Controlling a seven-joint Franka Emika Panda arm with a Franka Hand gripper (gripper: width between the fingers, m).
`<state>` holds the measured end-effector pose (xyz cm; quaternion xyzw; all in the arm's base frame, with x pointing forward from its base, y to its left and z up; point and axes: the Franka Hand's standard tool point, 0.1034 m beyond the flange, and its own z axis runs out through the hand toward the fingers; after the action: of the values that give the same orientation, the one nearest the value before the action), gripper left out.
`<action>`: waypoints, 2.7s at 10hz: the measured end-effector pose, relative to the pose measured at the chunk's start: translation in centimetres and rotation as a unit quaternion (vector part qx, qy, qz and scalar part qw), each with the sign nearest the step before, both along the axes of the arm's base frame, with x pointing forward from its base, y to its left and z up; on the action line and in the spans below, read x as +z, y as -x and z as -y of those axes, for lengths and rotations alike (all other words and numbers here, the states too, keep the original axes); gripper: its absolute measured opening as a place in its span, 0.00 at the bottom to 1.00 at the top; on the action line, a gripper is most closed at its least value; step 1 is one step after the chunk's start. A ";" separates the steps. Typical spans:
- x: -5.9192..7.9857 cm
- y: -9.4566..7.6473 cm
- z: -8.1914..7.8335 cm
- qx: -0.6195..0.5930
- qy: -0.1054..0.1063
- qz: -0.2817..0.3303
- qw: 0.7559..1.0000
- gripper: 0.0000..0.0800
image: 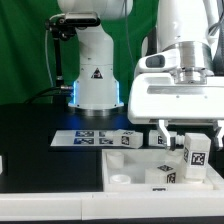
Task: Assemble one leg
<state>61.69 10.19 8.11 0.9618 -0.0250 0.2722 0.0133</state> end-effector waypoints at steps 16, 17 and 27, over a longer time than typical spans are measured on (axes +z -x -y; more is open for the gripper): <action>-0.2 -1.5 -1.0 -0.152 -0.088 -0.245 0.953 0.36; -0.2 -1.5 -1.0 -0.191 -0.099 -0.243 0.946 0.36; -0.5 -2.2 -0.2 -0.537 -0.239 -0.191 0.786 0.63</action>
Offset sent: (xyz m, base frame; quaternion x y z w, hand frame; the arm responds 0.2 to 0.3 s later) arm 0.0169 0.0013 0.0030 0.0294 -0.1593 0.0260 0.9865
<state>63.93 10.35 7.65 0.7976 -0.5990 0.0169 -0.0684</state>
